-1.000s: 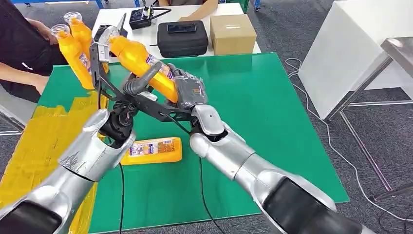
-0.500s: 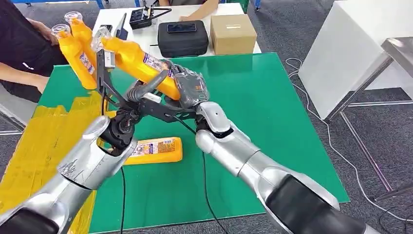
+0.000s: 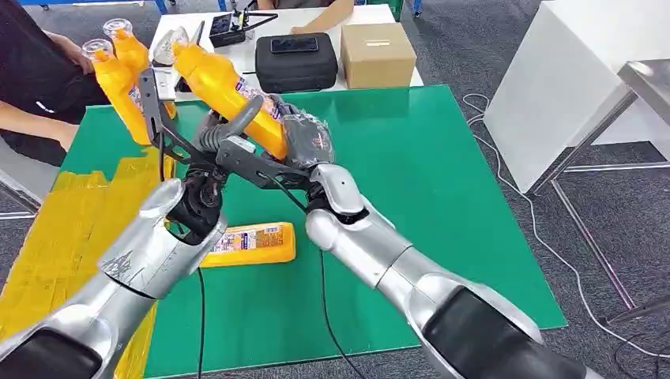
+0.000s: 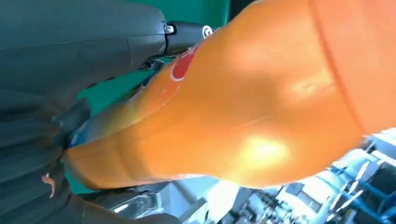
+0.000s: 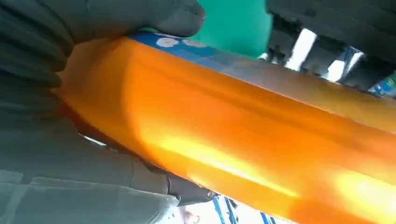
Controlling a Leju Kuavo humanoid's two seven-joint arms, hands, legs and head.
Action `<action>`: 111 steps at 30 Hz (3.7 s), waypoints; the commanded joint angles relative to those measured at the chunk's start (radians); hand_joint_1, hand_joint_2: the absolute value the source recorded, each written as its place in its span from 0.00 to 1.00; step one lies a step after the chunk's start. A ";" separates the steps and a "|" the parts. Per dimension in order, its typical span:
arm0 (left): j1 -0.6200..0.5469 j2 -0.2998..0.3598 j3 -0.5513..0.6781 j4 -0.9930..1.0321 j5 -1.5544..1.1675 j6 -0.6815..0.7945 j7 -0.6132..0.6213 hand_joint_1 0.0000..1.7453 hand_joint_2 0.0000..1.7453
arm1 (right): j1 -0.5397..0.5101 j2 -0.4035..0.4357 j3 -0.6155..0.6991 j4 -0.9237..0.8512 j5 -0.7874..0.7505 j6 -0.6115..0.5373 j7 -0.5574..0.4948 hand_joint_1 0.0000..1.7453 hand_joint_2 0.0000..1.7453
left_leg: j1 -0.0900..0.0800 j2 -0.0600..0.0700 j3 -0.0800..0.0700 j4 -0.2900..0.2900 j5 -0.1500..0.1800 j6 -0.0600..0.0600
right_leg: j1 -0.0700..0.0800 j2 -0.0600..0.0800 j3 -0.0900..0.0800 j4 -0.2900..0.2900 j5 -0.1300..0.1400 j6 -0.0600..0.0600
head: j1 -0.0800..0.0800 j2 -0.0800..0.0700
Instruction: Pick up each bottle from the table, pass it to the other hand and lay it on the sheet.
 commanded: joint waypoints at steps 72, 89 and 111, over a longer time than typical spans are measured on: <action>0.105 0.374 0.434 -0.052 -0.476 -0.074 -0.324 1.00 1.00 | 0.251 -0.368 -0.212 -0.224 -0.246 0.099 -0.128 0.00 0.00 | 0.000 0.000 0.003 0.000 -0.002 -0.002 | 0.000 0.000 0.003 0.000 -0.001 0.000 | 0.000 0.000; 0.114 0.395 0.496 0.384 -1.636 0.134 -0.453 1.00 1.00 | 0.271 -0.388 -0.144 -0.403 -0.324 0.138 -0.182 0.00 0.00 | -0.001 0.002 0.005 -0.001 -0.002 -0.002 | -0.001 0.001 0.004 0.000 -0.001 0.000 | 0.000 0.000; 0.269 0.302 0.640 0.408 -1.938 0.134 -0.449 1.00 1.00 | 0.320 -0.464 -0.078 -0.593 -0.368 0.167 -0.170 0.00 0.00 | -0.001 -0.001 0.004 -0.002 -0.001 -0.001 | -0.001 -0.002 0.005 -0.002 -0.002 0.000 | 0.000 0.000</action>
